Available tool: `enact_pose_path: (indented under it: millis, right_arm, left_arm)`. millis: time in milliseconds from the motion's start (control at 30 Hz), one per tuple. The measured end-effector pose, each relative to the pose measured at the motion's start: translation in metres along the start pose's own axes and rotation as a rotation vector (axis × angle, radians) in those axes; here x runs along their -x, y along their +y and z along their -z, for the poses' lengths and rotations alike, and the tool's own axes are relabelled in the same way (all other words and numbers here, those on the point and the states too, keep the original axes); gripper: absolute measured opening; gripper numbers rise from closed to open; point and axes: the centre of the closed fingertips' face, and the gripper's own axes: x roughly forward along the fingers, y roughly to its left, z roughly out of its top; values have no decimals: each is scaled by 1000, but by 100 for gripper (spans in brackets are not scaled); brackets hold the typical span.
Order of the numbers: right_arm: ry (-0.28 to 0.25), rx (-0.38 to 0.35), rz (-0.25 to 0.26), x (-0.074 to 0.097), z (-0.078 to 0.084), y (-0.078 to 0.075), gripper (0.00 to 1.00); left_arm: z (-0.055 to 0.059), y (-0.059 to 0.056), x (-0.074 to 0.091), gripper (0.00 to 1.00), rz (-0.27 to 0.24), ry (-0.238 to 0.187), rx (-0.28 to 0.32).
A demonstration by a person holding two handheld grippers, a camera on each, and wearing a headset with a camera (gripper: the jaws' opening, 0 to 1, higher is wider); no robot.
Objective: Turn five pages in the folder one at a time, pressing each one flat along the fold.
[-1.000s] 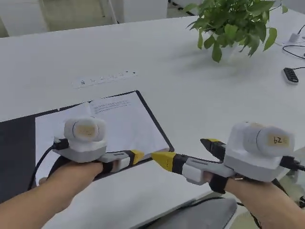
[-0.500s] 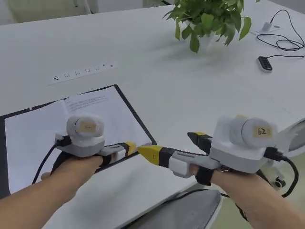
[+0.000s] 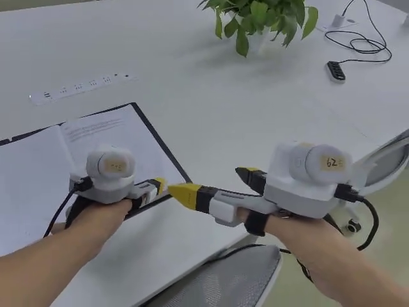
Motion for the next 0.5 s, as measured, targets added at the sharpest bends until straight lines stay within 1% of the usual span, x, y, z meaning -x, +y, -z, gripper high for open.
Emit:
enact_pose_path:
  millis: [33, 100, 167, 233, 267, 300, 333, 367, 500]
  right_arm:
    - [2, -1, 1, -1, 0, -1, 92]
    - [2, -2, 0, -3, -1, -1, 92]
    - [4, -3, -3, -6, -2, -1, 92]
    - [7, -2, -4, -8, -2, -1, 92]
    - [9, -2, -6, -9, -2, -1, 92]
    - [10, -5, -7, -11, -1, -1, 91]
    - [11, -7, -9, -12, -1, -1, 91]
    - [12, -8, -10, -14, -1, -1, 91]
    - [26, -13, -15, -20, 3, -2, 91]
  left_arm:
    - [0, 1, -1, 61, -7, -1, -3]
    - [4, 3, -4, 59, -13, 12, 10]
    - [9, 6, -6, 58, -31, 27, 9]
    - [14, 7, -7, 56, -33, 39, 20]
    - [16, 8, -7, 55, -41, 41, 10]
    - [17, 7, -7, 55, -45, 30, -11]
    - [18, 7, -7, 54, -45, 27, -17]
    - [17, 8, -7, 54, -48, 22, -8]
    - [19, 8, -7, 53, -61, -5, -7]
